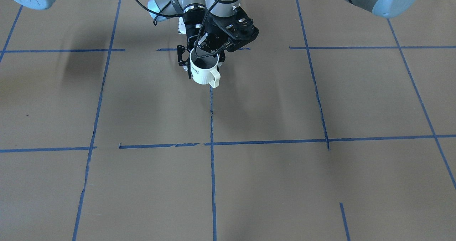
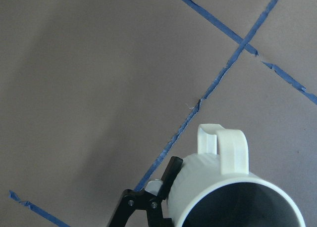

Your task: Left arm hands cup to right arm to dump lemon

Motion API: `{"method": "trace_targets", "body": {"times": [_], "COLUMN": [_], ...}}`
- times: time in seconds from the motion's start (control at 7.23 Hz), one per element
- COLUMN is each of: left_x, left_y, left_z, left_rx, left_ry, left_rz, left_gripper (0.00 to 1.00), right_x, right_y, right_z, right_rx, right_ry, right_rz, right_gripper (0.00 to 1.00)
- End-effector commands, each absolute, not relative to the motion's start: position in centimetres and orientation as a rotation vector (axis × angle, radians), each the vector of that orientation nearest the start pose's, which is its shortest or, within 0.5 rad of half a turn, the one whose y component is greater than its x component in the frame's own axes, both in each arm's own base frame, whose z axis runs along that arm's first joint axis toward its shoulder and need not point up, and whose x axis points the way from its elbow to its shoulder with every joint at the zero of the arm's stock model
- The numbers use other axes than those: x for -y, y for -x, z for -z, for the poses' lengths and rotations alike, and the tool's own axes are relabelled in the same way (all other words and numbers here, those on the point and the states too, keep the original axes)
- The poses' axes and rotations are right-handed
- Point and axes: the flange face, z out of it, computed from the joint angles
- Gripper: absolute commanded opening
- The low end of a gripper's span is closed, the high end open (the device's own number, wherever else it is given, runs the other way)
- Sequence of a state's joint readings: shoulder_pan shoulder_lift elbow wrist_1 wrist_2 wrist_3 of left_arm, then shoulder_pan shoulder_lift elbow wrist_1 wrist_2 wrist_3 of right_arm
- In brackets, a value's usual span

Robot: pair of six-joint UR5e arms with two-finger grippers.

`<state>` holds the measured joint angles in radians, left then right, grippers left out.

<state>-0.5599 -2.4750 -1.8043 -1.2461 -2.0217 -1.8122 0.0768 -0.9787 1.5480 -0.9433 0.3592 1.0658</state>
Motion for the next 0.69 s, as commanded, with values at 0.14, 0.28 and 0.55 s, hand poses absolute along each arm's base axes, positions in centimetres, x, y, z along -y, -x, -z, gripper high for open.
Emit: {"method": "trace_targets", "body": {"times": [0.14, 0.28, 0.55], "left_x": [41.2, 41.1, 39.9], "left_y": [-48.8, -48.7, -46.6], "left_z": [-5.8, -5.6, -4.2], "left_rx": [-0.869, -0.872, -0.916], "left_ry": [0.298, 0.297, 0.287], "left_rz": [0.563, 0.562, 0.547], "left_gripper": [0.0, 0.0, 0.0], "right_x": [26.3, 25.9, 25.3], "right_y": [62.2, 63.0, 64.6], "right_z": [-23.3, -24.1, -26.7], "right_rx": [0.673, 0.662, 0.629], "right_ry": [-1.28, -1.278, -1.272], "right_rz": [-0.343, -0.327, -0.289], "right_gripper": [1.0, 1.0, 1.0]}}
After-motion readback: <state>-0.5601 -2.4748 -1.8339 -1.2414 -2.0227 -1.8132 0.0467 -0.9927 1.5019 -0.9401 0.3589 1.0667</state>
